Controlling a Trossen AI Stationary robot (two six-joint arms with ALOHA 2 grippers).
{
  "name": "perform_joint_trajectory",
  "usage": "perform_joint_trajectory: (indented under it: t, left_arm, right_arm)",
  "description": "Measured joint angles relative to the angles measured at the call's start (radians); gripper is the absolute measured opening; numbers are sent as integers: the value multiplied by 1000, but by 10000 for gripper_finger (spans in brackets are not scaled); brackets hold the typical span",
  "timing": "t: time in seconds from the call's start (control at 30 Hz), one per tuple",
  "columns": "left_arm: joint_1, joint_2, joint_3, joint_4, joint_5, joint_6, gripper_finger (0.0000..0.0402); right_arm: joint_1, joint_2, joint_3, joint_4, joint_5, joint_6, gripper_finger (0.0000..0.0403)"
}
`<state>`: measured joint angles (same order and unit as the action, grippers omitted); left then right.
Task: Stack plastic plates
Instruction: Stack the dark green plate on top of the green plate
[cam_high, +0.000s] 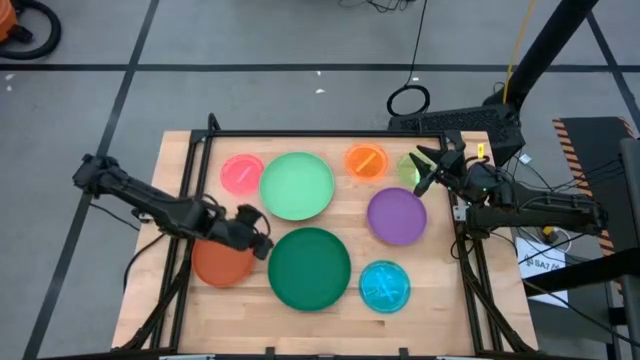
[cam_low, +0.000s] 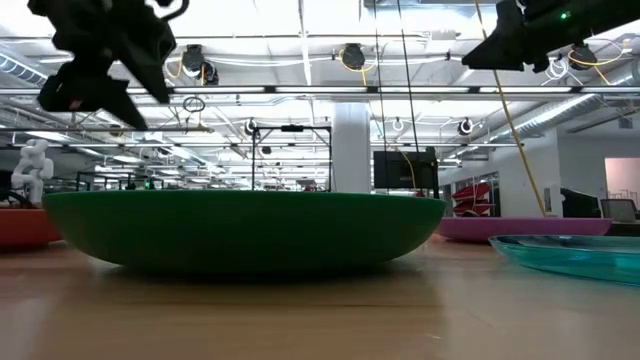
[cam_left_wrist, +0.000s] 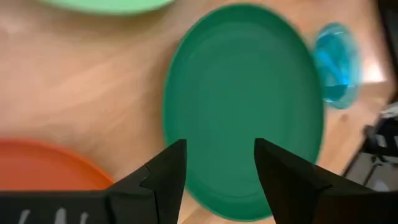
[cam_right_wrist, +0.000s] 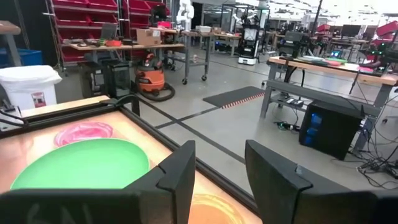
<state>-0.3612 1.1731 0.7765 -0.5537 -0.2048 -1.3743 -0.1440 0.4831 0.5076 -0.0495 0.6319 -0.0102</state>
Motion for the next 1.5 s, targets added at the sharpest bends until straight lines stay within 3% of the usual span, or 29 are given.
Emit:
perform_joint_trajectory:
  t: [0.33, 0.5, 0.87, 1.5]
  left_arm:
    - [28, 107, 0, 0, 30, -47, 193]
    - [60, 118, 1, 4, 1, -3, 193]
    - [87, 277, 1, 102, -13, 118, 193]
    - [87, 432, 0, 198, -12, 168, 182]
  right_arm:
    - [0, 0, 0, -62, -4, 61, 132]
    - [0, -1, 0, -89, -4, 106, 132]
    - [0, 0, 0, -208, -5, 190, 132]
    - [0, 0, 0, -241, -5, 210, 132]
